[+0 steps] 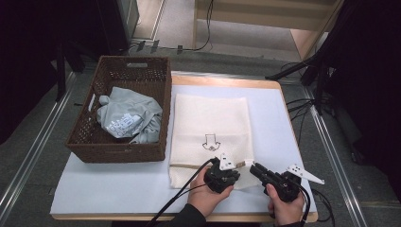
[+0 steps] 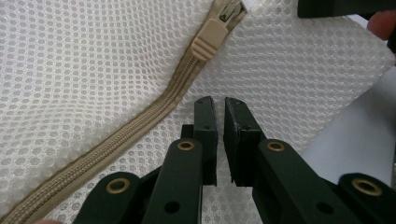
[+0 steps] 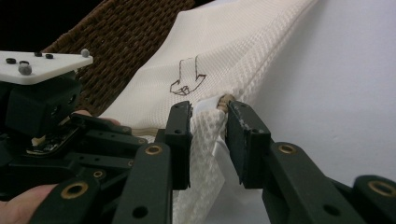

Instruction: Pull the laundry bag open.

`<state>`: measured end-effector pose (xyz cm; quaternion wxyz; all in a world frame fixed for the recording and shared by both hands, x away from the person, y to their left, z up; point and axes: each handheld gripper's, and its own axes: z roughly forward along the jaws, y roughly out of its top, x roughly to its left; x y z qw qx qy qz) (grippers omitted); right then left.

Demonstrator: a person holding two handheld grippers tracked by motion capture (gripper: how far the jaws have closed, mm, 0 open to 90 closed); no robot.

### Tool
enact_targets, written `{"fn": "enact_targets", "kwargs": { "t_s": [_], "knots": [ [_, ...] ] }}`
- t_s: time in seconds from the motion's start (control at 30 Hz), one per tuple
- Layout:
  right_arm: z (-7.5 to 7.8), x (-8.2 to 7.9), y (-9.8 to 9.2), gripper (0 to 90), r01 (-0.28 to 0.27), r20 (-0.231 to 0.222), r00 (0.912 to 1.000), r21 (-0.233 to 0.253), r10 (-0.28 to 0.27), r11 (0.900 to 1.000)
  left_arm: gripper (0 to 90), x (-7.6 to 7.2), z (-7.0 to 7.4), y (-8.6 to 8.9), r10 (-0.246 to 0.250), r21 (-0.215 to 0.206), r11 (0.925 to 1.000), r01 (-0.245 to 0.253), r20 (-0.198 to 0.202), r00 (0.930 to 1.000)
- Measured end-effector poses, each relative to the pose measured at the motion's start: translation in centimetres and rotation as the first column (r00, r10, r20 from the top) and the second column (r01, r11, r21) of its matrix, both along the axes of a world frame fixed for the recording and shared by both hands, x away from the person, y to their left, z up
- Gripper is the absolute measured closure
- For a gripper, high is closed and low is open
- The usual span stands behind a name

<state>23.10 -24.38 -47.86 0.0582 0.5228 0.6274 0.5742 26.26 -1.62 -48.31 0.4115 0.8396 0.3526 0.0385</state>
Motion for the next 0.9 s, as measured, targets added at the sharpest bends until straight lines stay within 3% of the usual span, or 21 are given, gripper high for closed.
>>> {"fn": "enact_targets", "kwargs": {
  "t_s": [0.1,0.23,0.47,0.57,0.67,0.7,0.9],
  "knots": [
    [-0.3,0.2,-0.1,72.0,-0.024,-0.024,0.9994,0.043,0.025,0.999,83.7,0.0,0.0,0.0,0.001,-0.002,1.0,-0.001,-0.001,1.0],
    [-0.5,0.5,-0.2,71.1,-0.017,-0.04,0.999,0.05,0.019,0.999,83.7,0.0,0.0,0.0,0.0,-0.001,1.0,0.0,0.0,1.0],
    [-0.7,1.3,0.1,72.9,-0.015,-0.062,0.9979,0.021,0.016,1.0,83.3,0.0,0.0,0.0,0.0,-0.002,1.0,0.0,-0.001,1.0],
    [-0.8,1.6,-0.1,82.4,0.001,-0.075,0.9972,-0.013,-0.002,1.0,80.1,0.4,-0.1,0.3,-0.005,-0.044,0.999,0.003,-0.04,0.9992],
    [-0.7,1.4,-0.1,83.8,0.002,-0.064,0.9979,-0.031,-0.004,1.0,75.8,0.7,-0.1,0.6,-0.009,-0.078,0.997,0.003,-0.078,0.9969],
    [-0.7,1.3,-0.1,84.0,0.0,-0.053,0.9986,-0.037,-0.002,0.999,72.8,1.0,-0.1,0.6,-0.006,-0.11,0.9939,-0.004,-0.092,0.9958],
    [-0.5,0.9,0.3,84.0,0.005,-0.025,0.9997,-0.072,-0.006,0.997,67.5,1.6,0.1,0.8,0.017,-0.176,0.9836,-0.039,-0.125,0.992]
  ]
}}
